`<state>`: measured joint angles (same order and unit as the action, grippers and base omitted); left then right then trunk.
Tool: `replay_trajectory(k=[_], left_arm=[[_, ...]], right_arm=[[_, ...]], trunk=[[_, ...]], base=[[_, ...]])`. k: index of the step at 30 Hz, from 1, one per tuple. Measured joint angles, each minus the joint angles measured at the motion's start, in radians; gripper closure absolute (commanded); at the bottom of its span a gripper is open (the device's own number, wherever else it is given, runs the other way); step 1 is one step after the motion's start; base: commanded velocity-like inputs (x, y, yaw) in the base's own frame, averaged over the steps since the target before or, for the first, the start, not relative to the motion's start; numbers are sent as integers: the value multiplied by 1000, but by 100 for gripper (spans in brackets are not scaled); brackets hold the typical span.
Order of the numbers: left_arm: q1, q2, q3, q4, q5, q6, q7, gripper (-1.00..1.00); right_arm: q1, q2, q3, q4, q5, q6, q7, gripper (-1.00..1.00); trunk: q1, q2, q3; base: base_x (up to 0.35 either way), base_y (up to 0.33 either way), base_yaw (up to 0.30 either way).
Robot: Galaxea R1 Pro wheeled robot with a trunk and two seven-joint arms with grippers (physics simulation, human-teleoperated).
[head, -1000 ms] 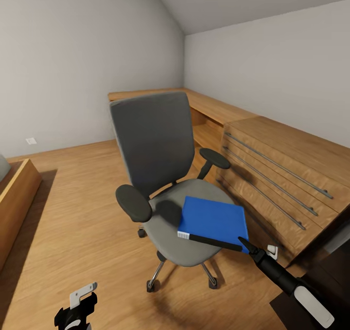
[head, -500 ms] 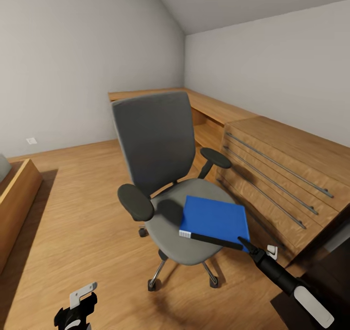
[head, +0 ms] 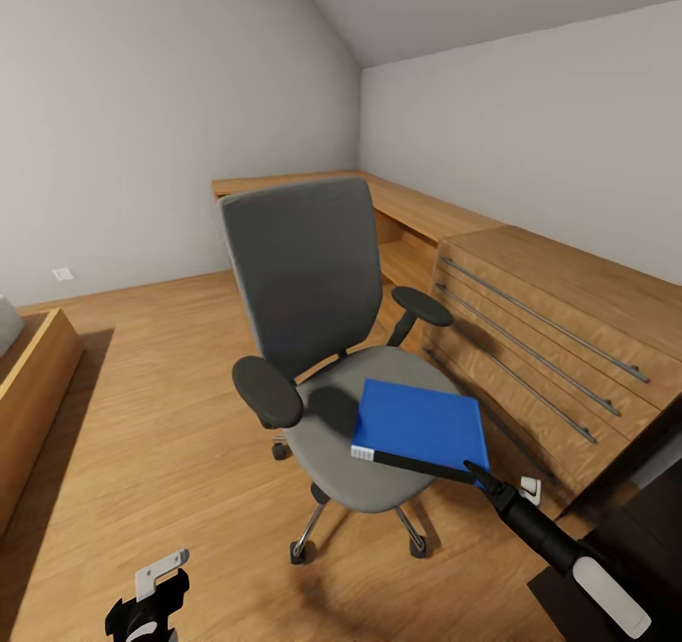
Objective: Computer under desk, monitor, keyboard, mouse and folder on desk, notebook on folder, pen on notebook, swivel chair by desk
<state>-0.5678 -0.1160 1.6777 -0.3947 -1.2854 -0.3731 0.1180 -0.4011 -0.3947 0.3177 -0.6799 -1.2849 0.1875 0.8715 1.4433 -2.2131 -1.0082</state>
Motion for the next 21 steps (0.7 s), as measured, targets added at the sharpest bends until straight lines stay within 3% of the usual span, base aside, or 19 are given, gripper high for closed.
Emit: replay_trajectory(k=[21], left_arm=[[0,0,0,0,0,0,1,-100]], right_arm=[[0,-1,-4,0,-1,2,-1,-100]], trunk=[[0,0,0]], base=[[-19,0,0]])
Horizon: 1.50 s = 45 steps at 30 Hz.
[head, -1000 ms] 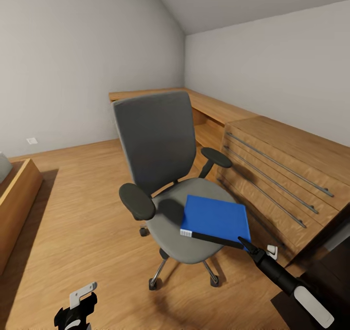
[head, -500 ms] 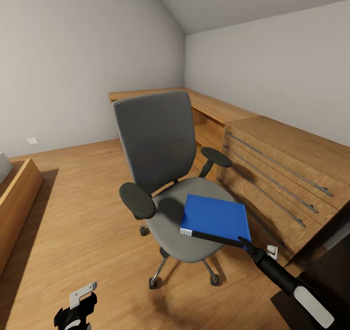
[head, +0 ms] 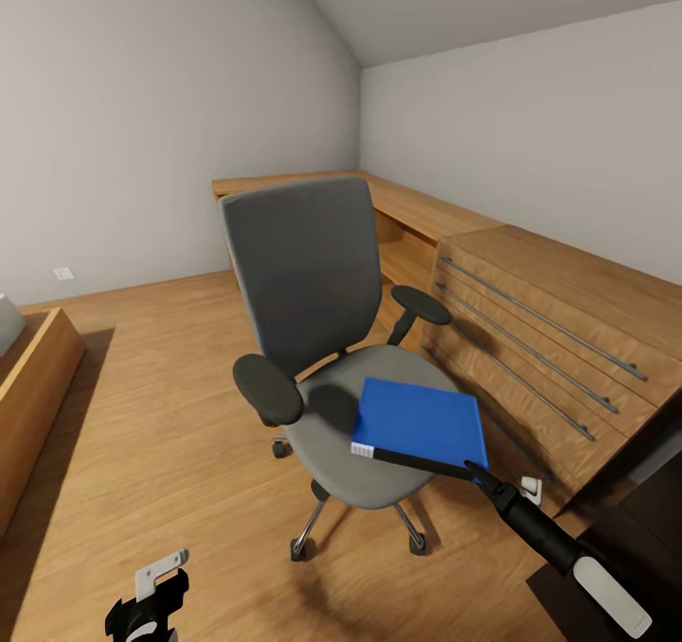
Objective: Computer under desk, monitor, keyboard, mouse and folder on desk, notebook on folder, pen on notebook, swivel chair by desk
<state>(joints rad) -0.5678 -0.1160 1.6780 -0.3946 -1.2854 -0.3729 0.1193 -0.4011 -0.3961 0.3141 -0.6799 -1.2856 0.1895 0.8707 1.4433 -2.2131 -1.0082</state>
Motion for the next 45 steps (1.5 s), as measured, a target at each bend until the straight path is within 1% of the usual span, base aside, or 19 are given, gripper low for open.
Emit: replay_trajectory(k=[28,40,41,45], left_arm=[[0,0,0,0,0,1,-1,-100],[0,4,0,0,0,1,-3,-100],[0,4,0,0,0,1,-4,-100],[0,5,0,0,0,1,-4,-100]], right_arm=[[0,-1,-2,0,-4,-14,8,-100],[0,-3,-3,0,-5,-14,8,-100],[0,-3,-3,0,-5,-14,7,100],[0,-3,-4,0,-4,-15,6,100]], trunk=[[0,0,0],[0,0,0],[0,0,0],[0,0,0]], base=[[-10,0,0],[0,0,0],[0,0,0],[0,0,0]])
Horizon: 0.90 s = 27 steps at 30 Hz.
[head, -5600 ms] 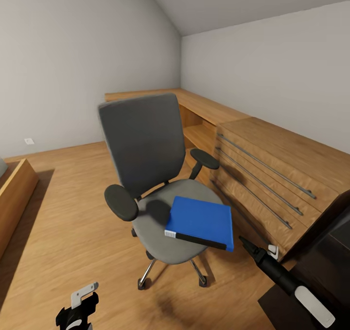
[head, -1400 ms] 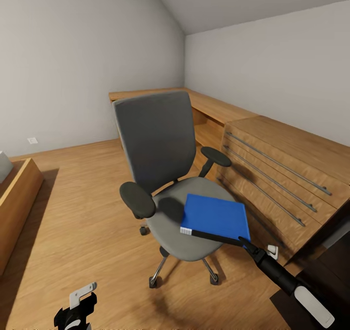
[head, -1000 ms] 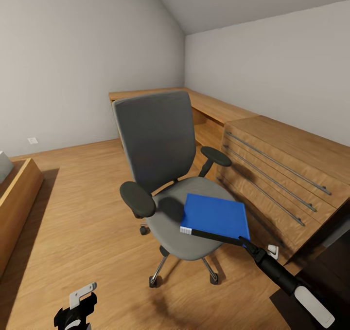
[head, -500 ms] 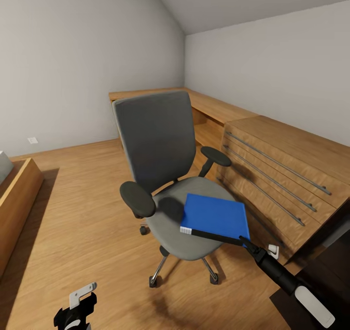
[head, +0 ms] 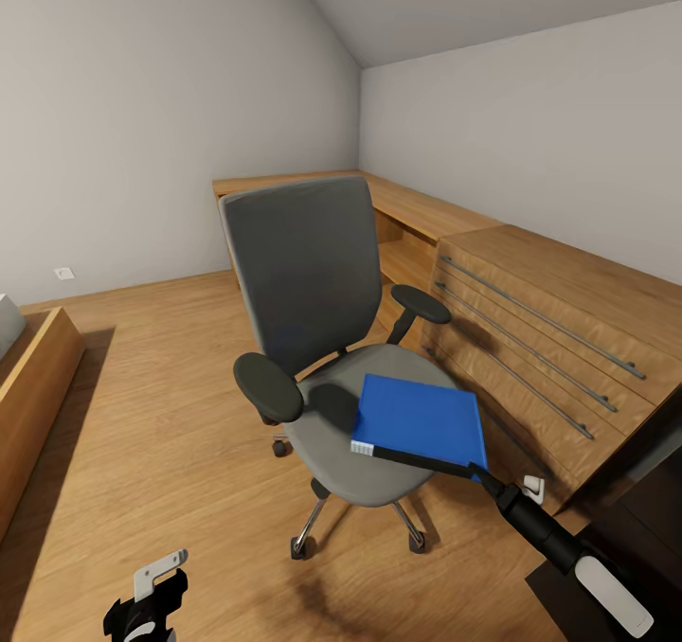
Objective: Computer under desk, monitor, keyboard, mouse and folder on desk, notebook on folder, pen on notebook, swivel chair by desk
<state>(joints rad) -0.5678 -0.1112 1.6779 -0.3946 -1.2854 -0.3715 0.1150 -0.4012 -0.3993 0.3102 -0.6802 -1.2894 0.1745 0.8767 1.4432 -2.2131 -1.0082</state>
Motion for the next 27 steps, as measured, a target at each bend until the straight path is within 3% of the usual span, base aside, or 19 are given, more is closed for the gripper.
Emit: replay_trajectory(k=[21,27], left_arm=[[0,0,0,0,0,-2,-3,-100],[0,0,0,0,0,-2,-2,-100]], right_arm=[[0,-2,0,0,0,1,2,100],[0,-2,0,0,-2,1,1,100]], trunk=[[0,0,0],[-23,42,19]], base=[[0,0,0],[0,0,0]])
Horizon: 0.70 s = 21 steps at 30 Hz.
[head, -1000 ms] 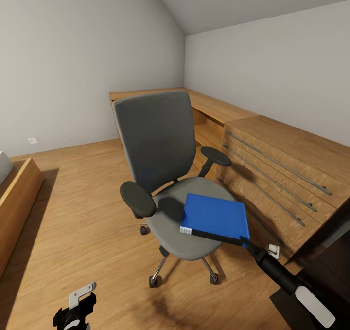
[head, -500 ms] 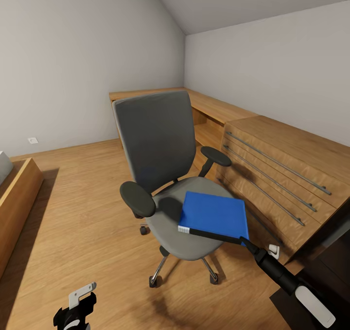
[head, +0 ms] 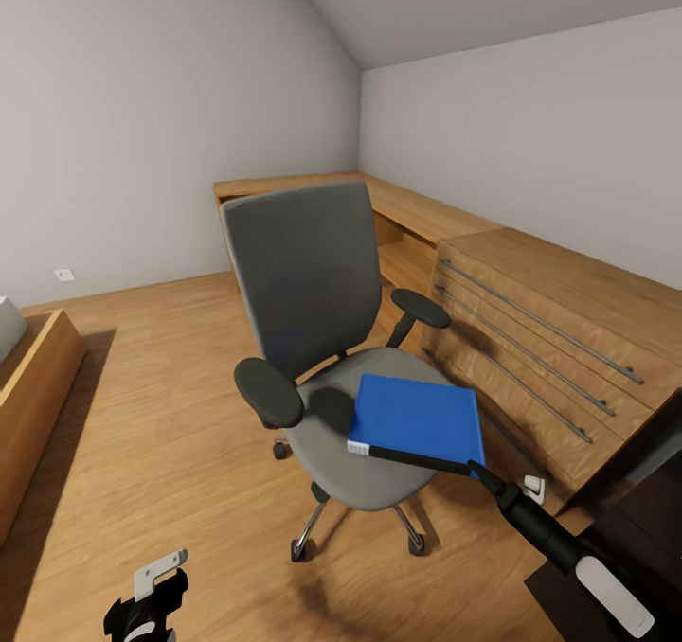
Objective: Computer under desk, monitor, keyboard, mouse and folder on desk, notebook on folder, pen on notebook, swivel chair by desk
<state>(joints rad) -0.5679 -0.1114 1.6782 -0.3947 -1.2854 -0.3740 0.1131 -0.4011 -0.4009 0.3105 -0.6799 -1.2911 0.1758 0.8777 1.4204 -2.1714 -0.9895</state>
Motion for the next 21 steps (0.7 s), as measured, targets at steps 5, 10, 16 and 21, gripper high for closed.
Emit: replay_trajectory(k=[5,10,16,21], left_arm=[[0,0,0,0,0,0,1,-100],[2,0,1,0,0,-1,1,-100],[31,0,1,0,1,-2,2,-100],[34,0,1,1,1,-1,0,-100]], right_arm=[[0,0,0,-2,0,0,-2,100],[0,-1,0,-5,-1,2,-4,100],[0,-1,0,-15,-1,8,-4,100],[0,-1,3,-59,0,12,-6,100]], trunk=[[-19,35,16],[-38,70,31],[-61,112,50],[-81,147,66]], base=[[0,0,0],[0,0,0],[0,0,0],[0,0,0]])
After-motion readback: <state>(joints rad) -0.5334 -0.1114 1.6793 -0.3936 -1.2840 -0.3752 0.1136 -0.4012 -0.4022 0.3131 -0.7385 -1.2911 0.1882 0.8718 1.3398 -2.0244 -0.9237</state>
